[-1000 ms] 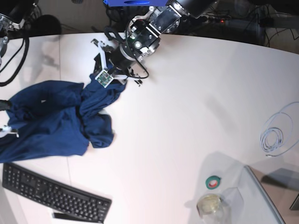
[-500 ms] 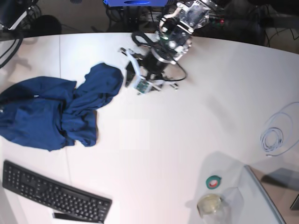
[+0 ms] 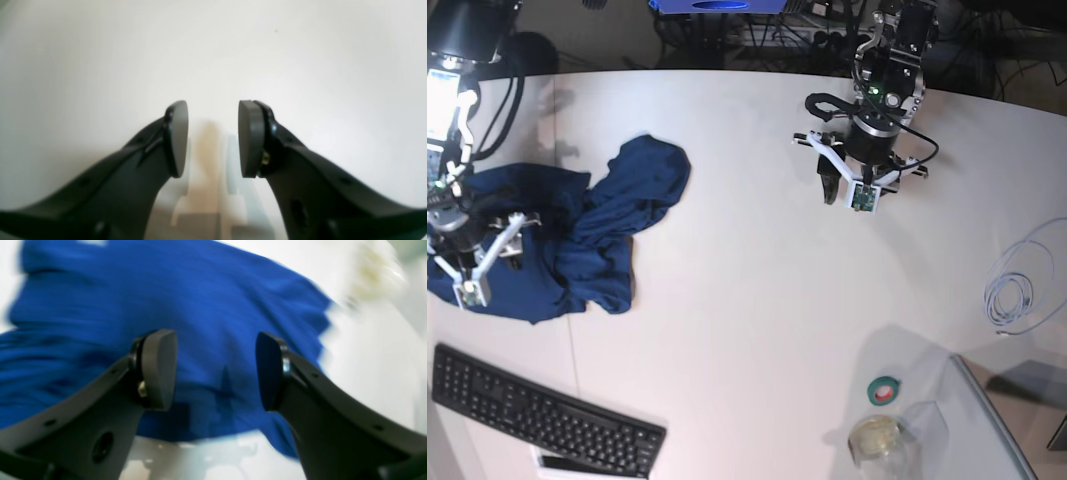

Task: Layout the t-shirt on the table in an organized manner, then fold the t-shirt properly

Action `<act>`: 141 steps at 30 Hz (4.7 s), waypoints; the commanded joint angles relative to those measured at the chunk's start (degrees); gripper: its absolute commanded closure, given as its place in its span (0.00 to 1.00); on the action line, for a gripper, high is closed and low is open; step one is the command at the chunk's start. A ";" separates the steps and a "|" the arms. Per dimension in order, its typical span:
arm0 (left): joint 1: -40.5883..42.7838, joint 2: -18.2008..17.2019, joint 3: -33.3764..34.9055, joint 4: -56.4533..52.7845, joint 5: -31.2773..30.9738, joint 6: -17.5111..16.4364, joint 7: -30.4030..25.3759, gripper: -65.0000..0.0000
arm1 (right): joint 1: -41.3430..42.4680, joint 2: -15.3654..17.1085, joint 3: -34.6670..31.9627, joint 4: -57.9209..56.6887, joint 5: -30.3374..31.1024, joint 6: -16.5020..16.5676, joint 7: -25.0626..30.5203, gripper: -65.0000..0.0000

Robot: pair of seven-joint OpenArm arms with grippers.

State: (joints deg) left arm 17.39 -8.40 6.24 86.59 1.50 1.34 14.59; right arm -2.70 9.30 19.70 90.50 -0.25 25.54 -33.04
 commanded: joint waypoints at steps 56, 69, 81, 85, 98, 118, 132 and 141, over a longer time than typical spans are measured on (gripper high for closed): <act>-23.76 9.94 31.78 -14.63 -0.57 -0.25 -1.45 0.63 | -3.85 -6.79 -1.11 17.50 -12.01 -7.30 -7.89 0.46; -37.39 14.95 41.28 -28.96 -37.15 -9.12 0.49 0.16 | -4.82 -6.27 5.31 13.46 -11.92 -7.21 -7.36 0.46; -42.22 17.40 46.55 -49.27 -36.97 -9.56 -5.40 0.40 | -4.91 -6.71 5.31 13.19 -11.92 -7.21 -7.36 0.46; -42.49 17.40 49.54 -56.56 -37.32 -9.56 -11.73 0.97 | -4.91 -7.67 5.39 13.28 -11.92 -7.21 -7.36 0.46; -40.20 14.51 36.00 -56.48 -36.97 -9.21 -7.86 1.00 | -5.78 -8.03 5.22 13.02 -6.03 -7.21 -7.80 0.46; -24.38 1.41 20.44 -14.19 -36.97 -9.21 7.70 1.00 | -0.69 -7.67 -2.34 -0.26 -5.42 -8.00 -7.36 0.46; -7.50 -10.72 -6.46 -0.21 -36.88 -9.21 7.87 1.00 | 12.68 -7.67 -1.11 -31.82 -5.42 -12.66 -1.73 0.47; -1.08 -12.48 -17.89 2.42 -36.88 -9.21 7.87 1.00 | 17.86 -12.33 -18.43 -37.97 -5.07 -11.69 1.96 0.46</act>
State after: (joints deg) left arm 16.29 -20.18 -11.16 87.88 -34.94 -7.55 23.49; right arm 14.59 -3.31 1.23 52.93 -4.71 13.10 -27.86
